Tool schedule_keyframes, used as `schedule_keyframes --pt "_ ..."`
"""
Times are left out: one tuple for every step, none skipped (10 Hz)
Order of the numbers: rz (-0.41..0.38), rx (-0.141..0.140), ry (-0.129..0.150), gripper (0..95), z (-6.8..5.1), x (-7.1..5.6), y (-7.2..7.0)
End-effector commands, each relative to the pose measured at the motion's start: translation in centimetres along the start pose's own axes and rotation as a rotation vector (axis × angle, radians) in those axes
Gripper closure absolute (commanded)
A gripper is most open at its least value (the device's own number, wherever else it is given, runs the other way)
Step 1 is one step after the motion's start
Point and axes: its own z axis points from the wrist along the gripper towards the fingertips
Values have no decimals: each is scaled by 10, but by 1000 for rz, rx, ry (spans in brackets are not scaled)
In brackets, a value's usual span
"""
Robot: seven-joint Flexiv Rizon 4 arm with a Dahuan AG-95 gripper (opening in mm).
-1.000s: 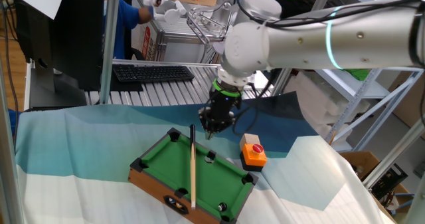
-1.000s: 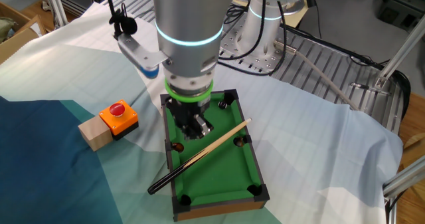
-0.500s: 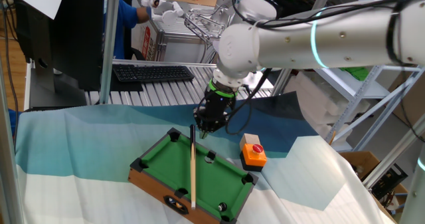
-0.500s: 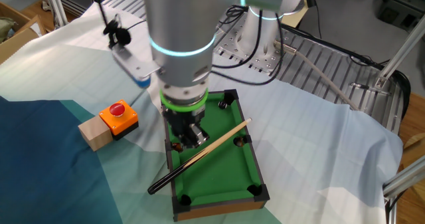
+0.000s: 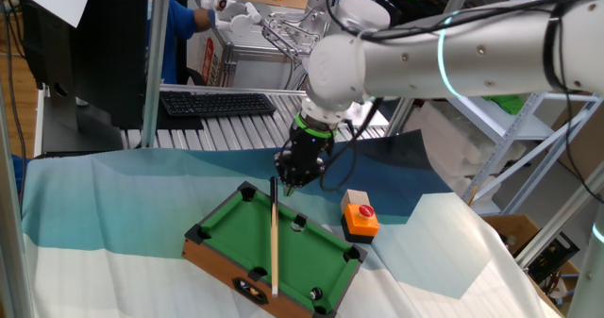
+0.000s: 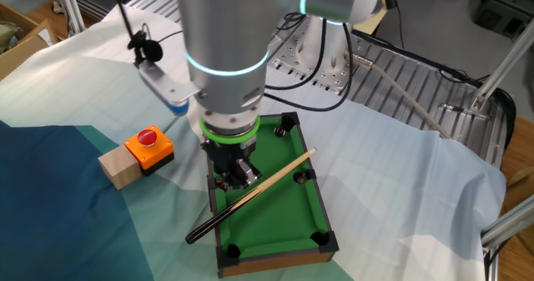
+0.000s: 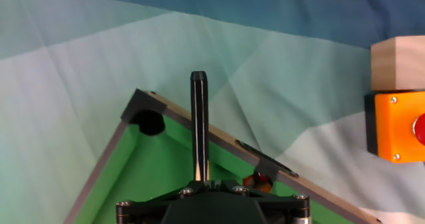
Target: Hit the pool ball
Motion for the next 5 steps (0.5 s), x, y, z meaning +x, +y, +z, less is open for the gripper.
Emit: schedule_keyframes --pt "8 15 -4 950 0 -1 2" --pt "14 23 -4 950 0 0 3" --pt "20 50 -11 950 0 0 3" --pt "55 63 -15 950 0 0 2" --pt "109 67 -13 950 0 -1 2"
